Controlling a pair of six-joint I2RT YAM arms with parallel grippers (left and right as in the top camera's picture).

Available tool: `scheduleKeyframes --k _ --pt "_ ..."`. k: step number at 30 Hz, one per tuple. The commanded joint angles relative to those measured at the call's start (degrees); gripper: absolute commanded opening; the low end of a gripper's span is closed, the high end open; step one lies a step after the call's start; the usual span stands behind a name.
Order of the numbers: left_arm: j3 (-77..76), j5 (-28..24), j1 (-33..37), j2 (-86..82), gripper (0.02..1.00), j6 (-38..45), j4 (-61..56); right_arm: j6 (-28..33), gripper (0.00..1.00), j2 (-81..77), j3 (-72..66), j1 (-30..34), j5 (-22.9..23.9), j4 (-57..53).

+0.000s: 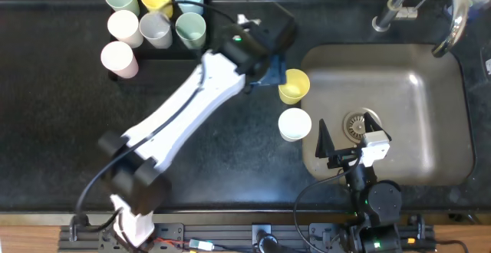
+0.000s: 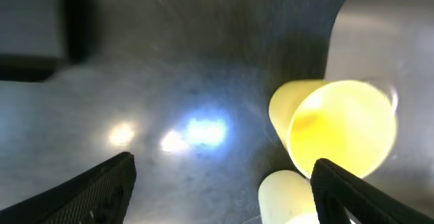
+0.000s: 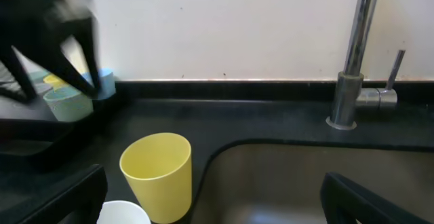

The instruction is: Store Cups

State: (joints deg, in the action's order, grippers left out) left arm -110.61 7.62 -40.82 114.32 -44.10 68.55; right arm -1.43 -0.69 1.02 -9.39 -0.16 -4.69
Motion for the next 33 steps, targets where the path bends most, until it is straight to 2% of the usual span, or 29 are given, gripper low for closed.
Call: scheduleKeyframes --k 1,12,16,17,23,25,27,31,33 --pt "-0.46 -3.10 -2.14 4.44 0.860 -0.07 -3.17 0.17 0.996 0.44 -0.74 0.15 -0.22 0.28" --pt "-0.48 -6.34 -2.67 9.90 0.809 0.11 -7.21 0.17 0.996 0.44 -0.74 0.15 -0.22 0.31" --pt "-0.48 -6.34 -2.82 11.85 0.660 0.11 -8.79 0.17 0.998 0.44 -0.74 0.15 -0.22 0.28" --pt "-0.48 -6.27 -2.82 12.50 0.577 0.13 -9.70 0.17 0.998 0.44 -0.74 0.15 -0.22 0.31" --pt "-0.48 -6.27 -2.86 12.68 0.314 0.15 -12.35 0.17 0.998 0.44 -0.74 0.15 -0.22 0.28" --pt "-0.50 -6.34 -2.93 12.55 0.137 0.13 -12.41 0.17 0.998 0.44 -0.74 0.15 -0.22 0.28" --pt "-0.48 -6.75 -2.93 12.44 0.038 0.15 -12.37 0.17 0.998 0.44 -0.74 0.15 -0.22 0.28" --pt "-1.11 -7.50 -2.93 11.08 0.034 2.40 -11.85 0.17 0.998 0.44 -0.74 0.15 -0.22 0.28" --pt "-2.43 -5.42 -2.91 9.01 0.034 2.49 -10.36 0.17 0.998 0.44 -0.74 0.15 -0.22 0.28"
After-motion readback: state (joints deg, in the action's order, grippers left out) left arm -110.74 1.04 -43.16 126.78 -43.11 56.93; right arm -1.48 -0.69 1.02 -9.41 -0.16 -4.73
